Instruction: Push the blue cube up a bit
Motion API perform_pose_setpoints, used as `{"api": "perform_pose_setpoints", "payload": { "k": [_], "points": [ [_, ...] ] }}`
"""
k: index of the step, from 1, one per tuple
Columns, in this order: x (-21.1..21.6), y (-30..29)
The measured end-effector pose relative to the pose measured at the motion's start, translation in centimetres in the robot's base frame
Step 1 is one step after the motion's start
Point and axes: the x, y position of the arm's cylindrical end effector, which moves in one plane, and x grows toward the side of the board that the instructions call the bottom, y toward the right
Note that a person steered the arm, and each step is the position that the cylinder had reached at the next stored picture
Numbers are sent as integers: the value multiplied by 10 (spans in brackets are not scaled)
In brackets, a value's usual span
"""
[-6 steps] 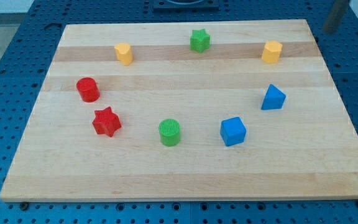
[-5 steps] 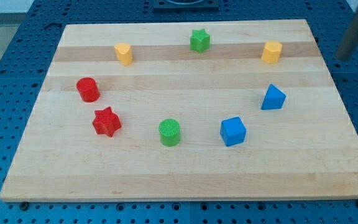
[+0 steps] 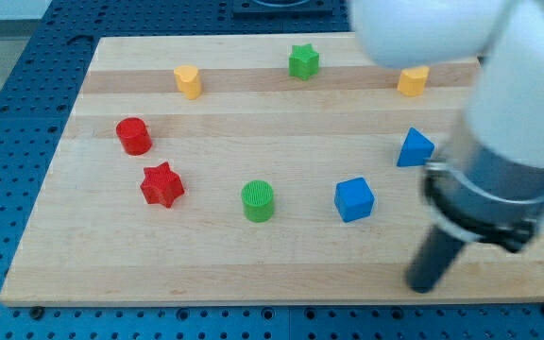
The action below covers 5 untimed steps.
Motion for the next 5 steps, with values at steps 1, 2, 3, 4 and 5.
{"api": "perform_pose_setpoints", "payload": {
  "k": [1, 2, 3, 4, 5],
  "points": [
    [-23, -46],
    [-50, -61],
    [-56, -55],
    [-78, -57],
    [-88, -71]
  ]
}}
